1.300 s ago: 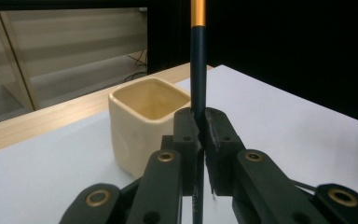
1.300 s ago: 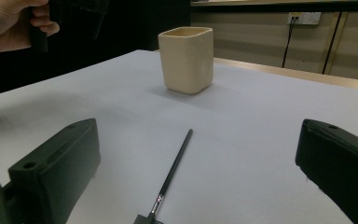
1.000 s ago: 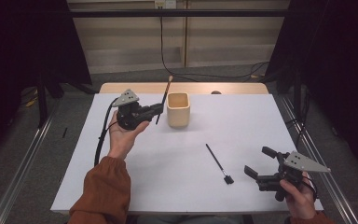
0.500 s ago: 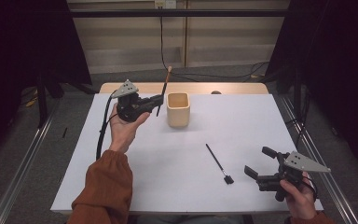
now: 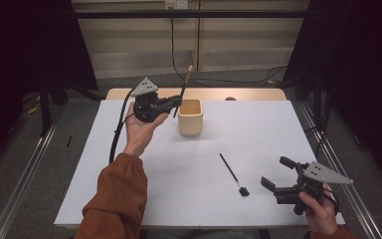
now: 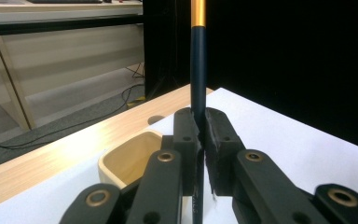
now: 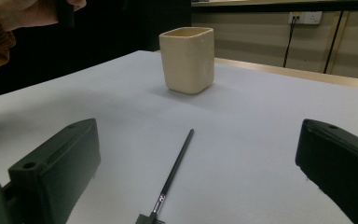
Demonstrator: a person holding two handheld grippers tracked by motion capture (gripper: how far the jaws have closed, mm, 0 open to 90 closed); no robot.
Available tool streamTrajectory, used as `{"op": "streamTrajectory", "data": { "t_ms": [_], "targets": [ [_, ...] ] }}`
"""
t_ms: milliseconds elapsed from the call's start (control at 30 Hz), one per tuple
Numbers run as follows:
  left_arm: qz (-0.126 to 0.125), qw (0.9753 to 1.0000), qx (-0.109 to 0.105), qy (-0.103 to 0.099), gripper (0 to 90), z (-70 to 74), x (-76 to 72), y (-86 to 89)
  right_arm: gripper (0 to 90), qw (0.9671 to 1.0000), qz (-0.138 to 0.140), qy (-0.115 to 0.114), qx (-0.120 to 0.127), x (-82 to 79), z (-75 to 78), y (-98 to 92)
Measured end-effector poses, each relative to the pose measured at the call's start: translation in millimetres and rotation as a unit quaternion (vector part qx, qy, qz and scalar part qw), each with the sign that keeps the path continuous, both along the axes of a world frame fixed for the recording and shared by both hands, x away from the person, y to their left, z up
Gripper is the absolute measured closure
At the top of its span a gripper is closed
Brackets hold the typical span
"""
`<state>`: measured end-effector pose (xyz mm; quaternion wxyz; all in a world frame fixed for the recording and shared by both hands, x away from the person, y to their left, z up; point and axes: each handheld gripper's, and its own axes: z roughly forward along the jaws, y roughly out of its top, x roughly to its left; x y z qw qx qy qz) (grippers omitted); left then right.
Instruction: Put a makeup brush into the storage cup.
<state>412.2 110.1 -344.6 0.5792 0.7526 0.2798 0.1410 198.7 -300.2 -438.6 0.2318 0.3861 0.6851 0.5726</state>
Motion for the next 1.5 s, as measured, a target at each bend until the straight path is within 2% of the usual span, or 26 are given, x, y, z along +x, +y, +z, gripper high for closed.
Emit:
{"op": "streamTrajectory", "data": {
  "t_ms": [67,200,300,467,533,733,867,933,1000,1100,1300,1333,1400,1500],
  "targets": [
    [0.001,1.0000,0.001,0.000,84.1,0.3,1.9,-1.2,0.0,1.0000,0.001,0.000,-0.001,0.0,0.0,0.0],
    [0.001,0.9999,-0.011,0.000,84.1,2.5,8.1,-5.1,0.0,1.0000,-0.001,0.001,0.001,0.3,-0.2,-0.3],
    [-0.002,0.9999,-0.012,-0.003,84.1,4.6,11.1,-9.0,0.0,1.0000,0.001,-0.001,0.000,-0.3,0.1,0.0],
    [-0.001,0.9999,-0.001,-0.011,84.1,9.7,15.6,-12.1,0.0,1.0000,0.000,0.001,0.000,-0.1,-0.2,-0.4],
    [-0.002,0.9999,-0.007,-0.011,84.1,9.7,16.9,-13.3,0.0,1.0000,0.000,0.000,0.000,-0.2,-0.1,-0.4],
    [0.003,1.0000,0.005,0.004,84.1,-3.4,25.9,-21.7,0.0,1.0000,0.003,-0.001,-0.001,-0.5,0.2,-0.1],
    [0.002,1.0000,0.007,0.003,84.1,-5.1,29.1,-25.6,0.0,1.0000,0.003,-0.001,0.000,-0.5,0.1,0.0],
    [0.002,1.0000,0.000,0.002,84.1,-3.4,31.7,-25.7,0.0,1.0000,0.004,0.000,0.000,-0.2,0.0,-0.1],
    [0.013,0.9998,0.011,-0.007,84.1,-1.0,34.3,-28.3,0.0,1.0000,0.004,-0.001,-0.001,-0.4,0.1,-0.3],
    [0.004,0.9999,0.015,-0.007,84.1,-1.2,38.4,-33.5,0.0,1.0000,0.004,0.000,-0.001,-0.5,0.1,-0.4],
    [0.003,0.9999,0.011,0.000,84.1,-10.6,43.7,-35.7,0.0,1.0000,0.004,0.000,-0.002,-0.7,0.0,-0.6],
    [0.003,0.9999,0.017,-0.002,84.1,-11.1,43.8,-36.1,0.0,1.0000,0.005,0.000,-0.002,-0.5,-0.1,-0.6],
    [0.002,0.9999,0.013,0.000,84.1,-13.9,45.7,-37.1,0.0,1.0000,0.005,0.000,-0.002,-0.7,-0.1,-0.5],
    [-0.001,0.9998,0.018,0.001,84.1,-16.7,47.2,-37.4,0.0,1.0000,0.005,0.000,-0.001,-0.7,-0.2,-0.7]
  ]
}}
